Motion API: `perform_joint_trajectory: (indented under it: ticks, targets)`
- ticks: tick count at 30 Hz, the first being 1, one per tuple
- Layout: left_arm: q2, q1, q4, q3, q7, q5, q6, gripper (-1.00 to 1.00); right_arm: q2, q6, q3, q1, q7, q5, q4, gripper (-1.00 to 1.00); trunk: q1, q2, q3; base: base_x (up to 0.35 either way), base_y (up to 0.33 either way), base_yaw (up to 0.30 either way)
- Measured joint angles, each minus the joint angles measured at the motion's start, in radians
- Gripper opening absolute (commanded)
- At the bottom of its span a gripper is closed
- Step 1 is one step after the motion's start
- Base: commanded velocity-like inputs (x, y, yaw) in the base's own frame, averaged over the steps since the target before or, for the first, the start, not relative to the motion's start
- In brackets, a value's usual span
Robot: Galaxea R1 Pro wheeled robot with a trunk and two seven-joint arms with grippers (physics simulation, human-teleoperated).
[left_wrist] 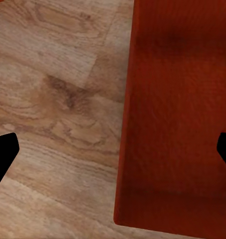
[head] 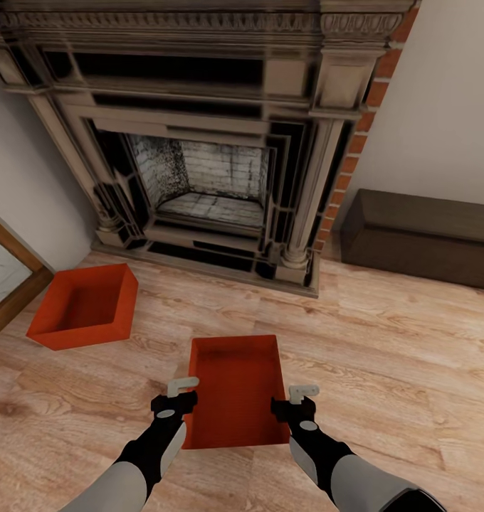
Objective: Move the two storage containers from the living room to the garage. In the garage, place one container on the floor and stack the other container on top of it (either order is fine).
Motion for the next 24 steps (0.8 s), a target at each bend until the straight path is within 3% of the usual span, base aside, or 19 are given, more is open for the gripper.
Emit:
perform_joint_trajectory:
  ticks: [17, 24]
  targets:
    - [0.002, 0.0, 0.023, -0.002, 0.0, 0.003, -0.003, 1.0, 0.0, -0.005, 0.0, 0.0, 0.01, 0.005, 0.005, 1.0, 0.065, -0.119, -0.053, 0.0, 0.0, 0.0]
    - [0.004, 0.0, 0.058, 0.001, -0.002, 0.004, -0.003, 1.0, -0.012, -0.004, -0.002, 0.0, 0.012, 0.005, 0.007, 1.0, 0.092, -0.168, -0.075, 0.0, 0.0, 0.0]
